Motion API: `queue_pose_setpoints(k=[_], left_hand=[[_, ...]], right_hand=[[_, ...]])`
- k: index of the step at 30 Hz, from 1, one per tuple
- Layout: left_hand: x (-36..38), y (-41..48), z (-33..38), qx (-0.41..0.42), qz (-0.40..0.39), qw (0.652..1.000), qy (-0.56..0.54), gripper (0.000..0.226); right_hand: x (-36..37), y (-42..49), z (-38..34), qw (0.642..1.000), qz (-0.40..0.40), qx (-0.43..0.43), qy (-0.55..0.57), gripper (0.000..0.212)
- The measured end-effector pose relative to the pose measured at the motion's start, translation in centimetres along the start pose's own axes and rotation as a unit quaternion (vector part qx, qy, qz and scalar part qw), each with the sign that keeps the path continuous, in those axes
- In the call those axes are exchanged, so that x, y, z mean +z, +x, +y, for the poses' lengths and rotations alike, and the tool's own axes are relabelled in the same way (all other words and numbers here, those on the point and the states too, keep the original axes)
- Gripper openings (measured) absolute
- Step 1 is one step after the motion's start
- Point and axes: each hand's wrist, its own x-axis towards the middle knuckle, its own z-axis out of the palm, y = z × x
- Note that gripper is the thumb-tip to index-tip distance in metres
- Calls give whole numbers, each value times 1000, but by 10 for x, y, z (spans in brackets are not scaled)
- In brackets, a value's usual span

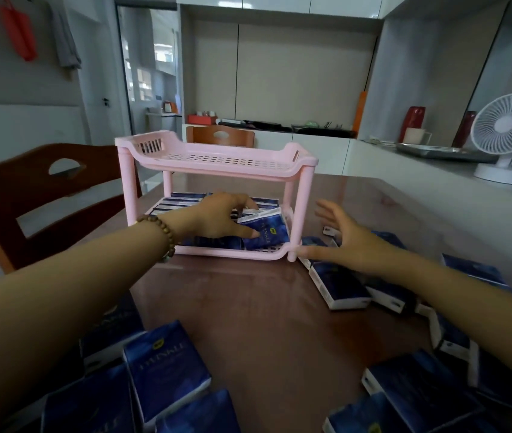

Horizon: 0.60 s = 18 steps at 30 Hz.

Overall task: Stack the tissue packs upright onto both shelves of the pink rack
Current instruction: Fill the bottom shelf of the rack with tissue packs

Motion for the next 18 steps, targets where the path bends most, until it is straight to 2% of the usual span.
queue_pose_setpoints(k=[2, 4, 9, 13, 18], left_hand=[[-3, 2, 1, -1, -9, 1000, 16, 59], [-5, 5, 1, 3, -9, 999, 40, 59], [-8, 11, 1, 7, -22, 999, 46, 52], [-7, 10, -5, 22, -1, 999, 28, 48], [0, 5, -11, 57, 50, 997, 13, 48]], right_hand=[[-2, 15, -3, 1000, -7, 2, 30, 114], [0, 29, -5, 998, -10, -11, 68, 103], [19, 51, 0, 988, 5, -16, 151, 39], [32, 61, 9, 988, 76, -26, 133, 33], [32, 65, 11, 987, 81, -54, 125, 27]])
